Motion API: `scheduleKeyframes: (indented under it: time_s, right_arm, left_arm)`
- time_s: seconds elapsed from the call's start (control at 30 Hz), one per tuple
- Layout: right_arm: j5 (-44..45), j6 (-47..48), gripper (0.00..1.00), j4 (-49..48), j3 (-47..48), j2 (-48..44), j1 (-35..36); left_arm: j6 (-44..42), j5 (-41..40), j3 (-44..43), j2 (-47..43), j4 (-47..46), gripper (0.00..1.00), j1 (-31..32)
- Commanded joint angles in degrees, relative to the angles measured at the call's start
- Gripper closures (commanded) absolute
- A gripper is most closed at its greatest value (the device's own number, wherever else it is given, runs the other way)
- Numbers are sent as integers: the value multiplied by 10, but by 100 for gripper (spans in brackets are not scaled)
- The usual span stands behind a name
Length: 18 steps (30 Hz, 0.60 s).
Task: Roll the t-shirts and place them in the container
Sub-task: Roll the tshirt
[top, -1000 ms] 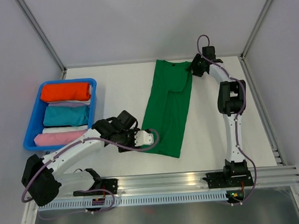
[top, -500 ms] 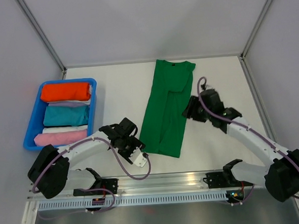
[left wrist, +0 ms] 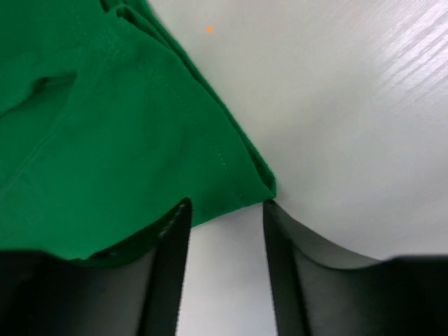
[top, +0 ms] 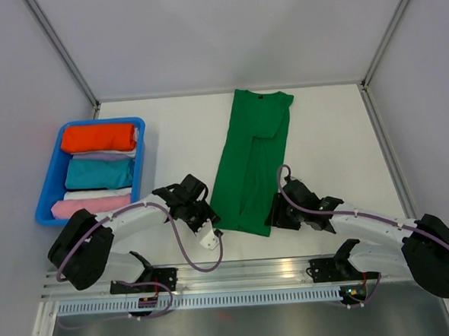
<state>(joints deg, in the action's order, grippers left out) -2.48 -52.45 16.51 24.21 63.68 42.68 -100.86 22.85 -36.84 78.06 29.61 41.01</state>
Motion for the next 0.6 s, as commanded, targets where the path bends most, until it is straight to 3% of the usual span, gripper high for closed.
scheduleKeyframes:
  time_s: [0.0,0.03,0.07,0.13,0.17,0.23,0.3,0.37,0.43,0.47,0.5,0.57]
  right_arm:
    - [-2,-36,44,-69,-28,24,6]
    - [1,-38,45,-75,-30,37,5]
    - [-1,-39,48,-81,-32,44,5]
    - [-7,-38,67,-88,-29,64,5]
    - [-9,-35,74,-83,-22,69,5]
    - [3,-22,87,-30,-11,57,5]
    - [37,-14,93,24,4,31,5]
    - [48,-13,94,95,8,-20,4]
    - [52,-14,88,141,8,-63,4]
    - [45,-5,79,150,13,-72,3]
    - [41,3,56,158,20,-79,4]
    - [57,25,44,206,73,-87,4]
  left_arm:
    - [-13,0,6,31,6,52,6]
    - [-7,0,5,31,6,58,7]
    - [-7,0,5,30,6,70,9]
    - [8,2,4,29,7,84,26]
    - [22,1,-2,30,7,97,33]
    - [88,-3,-14,31,18,98,60]
    - [133,-1,-36,31,46,98,89]
    - [206,14,-49,27,77,98,114]
    - [283,29,-54,23,80,98,150]
    - [304,35,-64,24,80,98,165]
    - [339,47,-72,31,80,98,166]
    - [363,48,-90,34,79,98,166]
